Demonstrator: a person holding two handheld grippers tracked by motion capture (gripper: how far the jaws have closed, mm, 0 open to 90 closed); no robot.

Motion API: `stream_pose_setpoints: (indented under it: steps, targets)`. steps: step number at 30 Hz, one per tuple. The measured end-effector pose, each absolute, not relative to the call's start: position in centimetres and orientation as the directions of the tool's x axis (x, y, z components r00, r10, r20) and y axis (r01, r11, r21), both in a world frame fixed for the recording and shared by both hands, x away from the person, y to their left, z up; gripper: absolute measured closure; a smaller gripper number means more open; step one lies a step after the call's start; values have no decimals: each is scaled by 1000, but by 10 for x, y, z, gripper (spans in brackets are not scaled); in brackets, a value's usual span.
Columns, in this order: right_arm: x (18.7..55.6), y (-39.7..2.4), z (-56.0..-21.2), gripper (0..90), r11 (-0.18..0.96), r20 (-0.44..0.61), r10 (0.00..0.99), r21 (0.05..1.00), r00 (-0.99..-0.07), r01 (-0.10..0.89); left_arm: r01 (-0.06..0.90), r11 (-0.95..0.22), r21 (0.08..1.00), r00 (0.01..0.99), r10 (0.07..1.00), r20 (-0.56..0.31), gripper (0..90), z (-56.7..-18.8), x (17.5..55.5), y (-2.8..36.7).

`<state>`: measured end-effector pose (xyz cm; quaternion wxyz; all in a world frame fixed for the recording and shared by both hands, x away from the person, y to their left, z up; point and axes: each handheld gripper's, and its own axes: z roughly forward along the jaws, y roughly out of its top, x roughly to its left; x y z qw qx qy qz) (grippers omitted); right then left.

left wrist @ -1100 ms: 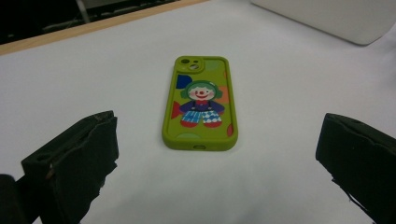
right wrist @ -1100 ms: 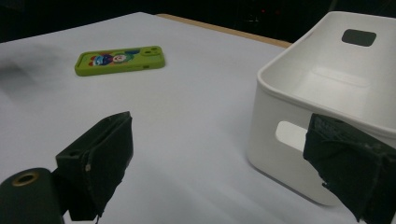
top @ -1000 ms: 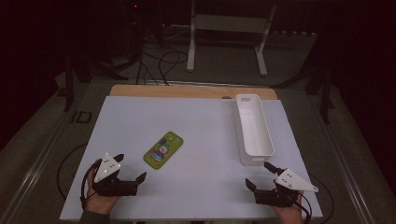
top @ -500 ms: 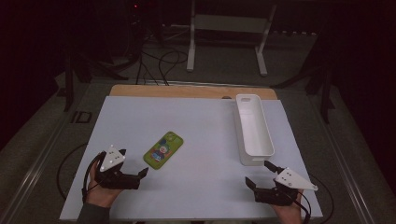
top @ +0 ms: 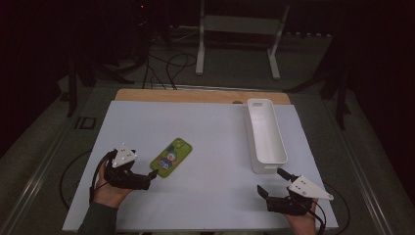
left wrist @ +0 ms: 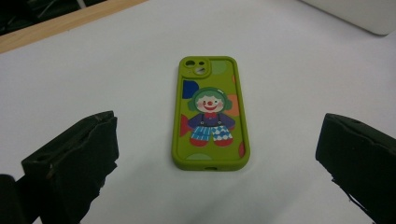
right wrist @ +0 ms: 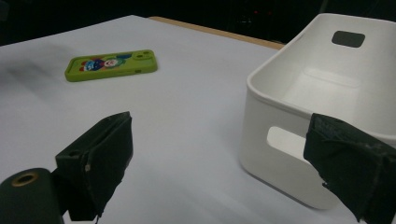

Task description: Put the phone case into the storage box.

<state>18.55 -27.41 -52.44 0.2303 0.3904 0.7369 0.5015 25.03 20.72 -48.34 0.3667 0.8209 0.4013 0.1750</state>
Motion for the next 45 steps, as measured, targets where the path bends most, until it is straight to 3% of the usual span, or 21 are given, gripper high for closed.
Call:
stream_pose_setpoints:
  steps: [45]
  targets:
    - [189,-270,-524,81,202,27,808,926,-589,319,583,-489,649,639,769,5,0,-475,302,186]
